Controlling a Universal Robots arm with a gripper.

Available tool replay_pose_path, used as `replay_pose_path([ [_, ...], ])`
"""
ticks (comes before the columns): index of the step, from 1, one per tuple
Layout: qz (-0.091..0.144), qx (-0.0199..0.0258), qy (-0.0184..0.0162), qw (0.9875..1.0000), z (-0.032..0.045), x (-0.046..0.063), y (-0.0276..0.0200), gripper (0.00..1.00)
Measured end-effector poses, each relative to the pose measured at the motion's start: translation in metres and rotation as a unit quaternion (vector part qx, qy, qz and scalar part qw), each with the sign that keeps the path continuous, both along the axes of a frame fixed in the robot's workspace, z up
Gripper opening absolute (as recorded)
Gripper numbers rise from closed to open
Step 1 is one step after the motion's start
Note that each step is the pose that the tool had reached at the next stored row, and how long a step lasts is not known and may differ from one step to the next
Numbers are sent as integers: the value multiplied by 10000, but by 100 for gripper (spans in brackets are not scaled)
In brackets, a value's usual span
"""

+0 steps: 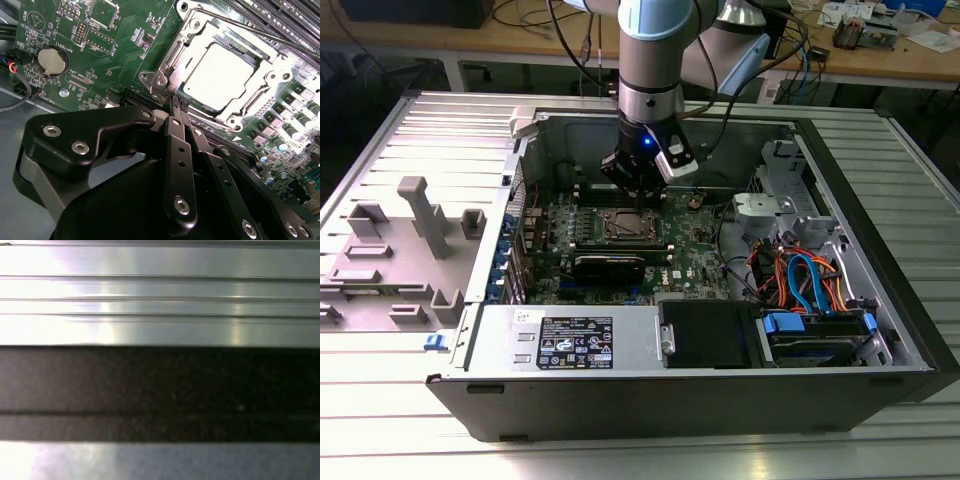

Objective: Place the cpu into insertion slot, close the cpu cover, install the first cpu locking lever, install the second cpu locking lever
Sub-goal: 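Install the second cpu locking lever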

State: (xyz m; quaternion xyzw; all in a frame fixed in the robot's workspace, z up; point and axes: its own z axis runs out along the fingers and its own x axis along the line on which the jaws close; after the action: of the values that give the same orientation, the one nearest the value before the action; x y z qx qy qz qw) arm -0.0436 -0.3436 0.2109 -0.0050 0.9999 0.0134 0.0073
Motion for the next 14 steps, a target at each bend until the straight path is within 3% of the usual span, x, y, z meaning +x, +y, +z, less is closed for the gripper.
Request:
replay_pose_path([
  [8,0,-1,0,10000,0,0,-106,11],
  [12,1,0,0,10000,0,0,-183,11],
  [14,-1,0,0,10000,28,-1,-194,11],
])
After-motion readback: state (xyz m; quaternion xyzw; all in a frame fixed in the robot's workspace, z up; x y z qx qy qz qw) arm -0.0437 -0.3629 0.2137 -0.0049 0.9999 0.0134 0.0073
